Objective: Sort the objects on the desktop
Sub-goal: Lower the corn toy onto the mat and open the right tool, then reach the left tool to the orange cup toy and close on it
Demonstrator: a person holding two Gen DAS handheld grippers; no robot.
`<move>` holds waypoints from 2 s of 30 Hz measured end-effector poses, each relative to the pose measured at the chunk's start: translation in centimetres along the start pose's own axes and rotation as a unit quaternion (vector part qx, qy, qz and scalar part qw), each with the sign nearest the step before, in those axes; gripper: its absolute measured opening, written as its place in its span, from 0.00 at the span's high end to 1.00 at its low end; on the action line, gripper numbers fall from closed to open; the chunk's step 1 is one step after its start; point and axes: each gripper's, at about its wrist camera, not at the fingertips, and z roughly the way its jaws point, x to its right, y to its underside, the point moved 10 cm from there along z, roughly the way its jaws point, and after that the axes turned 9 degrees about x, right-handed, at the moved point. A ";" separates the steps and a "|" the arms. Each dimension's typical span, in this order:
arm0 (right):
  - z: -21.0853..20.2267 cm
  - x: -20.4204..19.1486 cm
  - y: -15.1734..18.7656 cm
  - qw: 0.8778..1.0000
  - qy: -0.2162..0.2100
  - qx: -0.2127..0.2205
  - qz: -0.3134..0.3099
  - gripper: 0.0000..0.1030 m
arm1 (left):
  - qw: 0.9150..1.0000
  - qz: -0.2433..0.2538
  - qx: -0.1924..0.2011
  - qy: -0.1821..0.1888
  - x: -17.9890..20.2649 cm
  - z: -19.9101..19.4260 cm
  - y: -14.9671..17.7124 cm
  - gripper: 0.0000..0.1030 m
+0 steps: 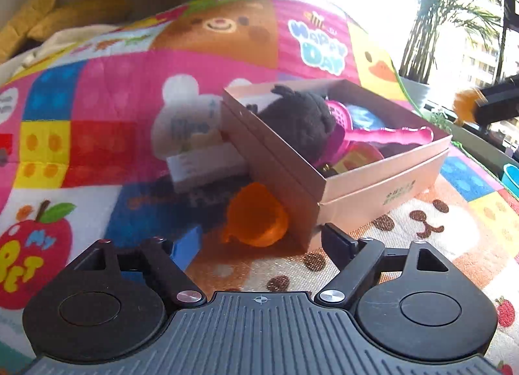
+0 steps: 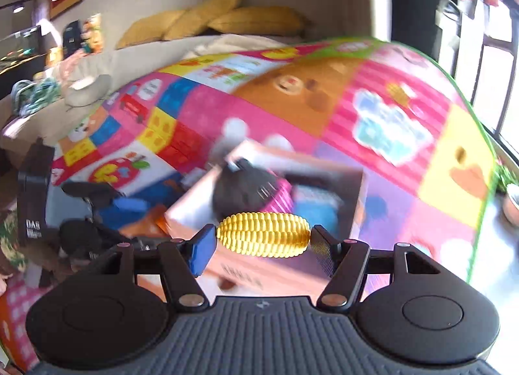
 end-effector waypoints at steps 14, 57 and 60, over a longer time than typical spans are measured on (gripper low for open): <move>0.5 -0.2 11.0 0.998 0.044 -0.035 0.025 0.31 | 0.997 -0.026 -0.004 -0.072 -1.6 -1.3 0.4 0.14; 2.1 -1.3 12.4 0.996 0.061 -0.045 0.036 0.09 | 0.991 -0.088 0.010 -0.101 -5.8 2.4 -0.7 0.41; 2.1 -1.4 12.4 0.996 0.061 -0.046 0.036 0.08 | 0.991 -0.087 0.009 -0.104 -6.1 2.9 -0.9 0.41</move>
